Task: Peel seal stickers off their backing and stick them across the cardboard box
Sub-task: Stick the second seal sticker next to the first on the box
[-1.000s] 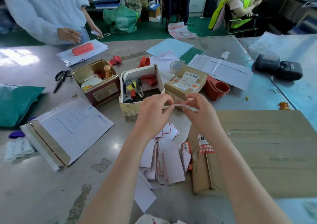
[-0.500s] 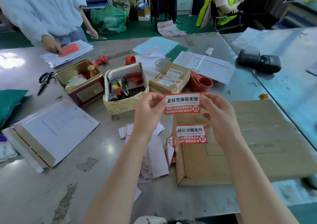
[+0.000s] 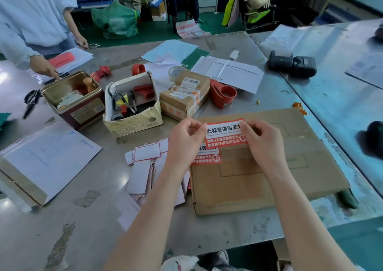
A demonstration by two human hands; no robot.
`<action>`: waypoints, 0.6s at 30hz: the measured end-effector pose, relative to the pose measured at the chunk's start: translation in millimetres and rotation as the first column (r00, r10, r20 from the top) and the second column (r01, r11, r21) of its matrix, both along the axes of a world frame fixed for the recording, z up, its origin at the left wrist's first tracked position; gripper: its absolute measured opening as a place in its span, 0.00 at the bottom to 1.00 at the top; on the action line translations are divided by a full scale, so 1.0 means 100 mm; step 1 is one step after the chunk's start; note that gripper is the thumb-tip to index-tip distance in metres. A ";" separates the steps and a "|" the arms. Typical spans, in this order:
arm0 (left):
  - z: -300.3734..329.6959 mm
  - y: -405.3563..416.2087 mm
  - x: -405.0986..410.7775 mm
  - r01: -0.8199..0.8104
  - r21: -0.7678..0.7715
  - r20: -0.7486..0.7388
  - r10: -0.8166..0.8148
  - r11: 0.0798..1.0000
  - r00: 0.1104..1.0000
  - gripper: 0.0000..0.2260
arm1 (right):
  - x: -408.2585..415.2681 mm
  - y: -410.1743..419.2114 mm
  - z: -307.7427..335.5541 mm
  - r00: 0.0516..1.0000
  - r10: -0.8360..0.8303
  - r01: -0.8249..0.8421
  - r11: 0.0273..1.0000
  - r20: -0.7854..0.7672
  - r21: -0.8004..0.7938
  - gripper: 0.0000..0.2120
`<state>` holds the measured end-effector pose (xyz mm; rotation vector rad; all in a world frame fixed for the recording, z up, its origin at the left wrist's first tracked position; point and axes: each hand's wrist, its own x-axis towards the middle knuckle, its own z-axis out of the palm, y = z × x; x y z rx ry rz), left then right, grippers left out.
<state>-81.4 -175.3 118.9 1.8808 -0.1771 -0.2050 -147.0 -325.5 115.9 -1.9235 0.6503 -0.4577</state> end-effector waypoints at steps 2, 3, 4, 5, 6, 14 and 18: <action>-0.02 -0.05 -0.05 0.011 0.070 0.047 -0.015 0.997 0.999 0.06 | -0.06 -0.05 -0.01 1.000 -0.013 0.012 0.999 -0.014 -0.044 0.09; -0.03 -0.06 -0.07 0.013 0.104 0.074 -0.021 0.995 0.997 0.06 | -0.08 -0.07 -0.02 1.000 -0.016 0.015 0.998 -0.016 -0.061 0.09; -0.04 -0.07 -0.09 0.014 0.136 0.103 -0.029 0.991 0.994 0.06 | -0.10 -0.09 -0.02 1.000 -0.017 0.015 0.997 -0.020 -0.077 0.09; -0.05 -0.10 -0.12 0.016 0.171 0.131 -0.039 0.985 0.991 0.06 | -0.13 -0.11 -0.02 0.999 -0.016 0.014 0.996 -0.028 -0.093 0.10; -0.06 -0.10 -0.13 0.014 0.205 0.160 -0.048 0.979 0.986 0.06 | -0.15 -0.13 -0.03 0.999 -0.012 0.008 0.994 -0.035 -0.110 0.10; -0.19 -0.06 -0.19 -0.040 0.310 0.306 -0.060 0.950 0.950 0.01 | -0.26 -0.25 -0.04 0.999 0.003 -0.009 0.990 -0.043 -0.144 0.07; -0.29 -0.04 -0.21 -0.037 0.362 0.332 -0.091 0.931 0.939 0.04 | -0.28 -0.24 -0.05 0.997 0.044 -0.051 0.989 -0.059 -0.136 0.08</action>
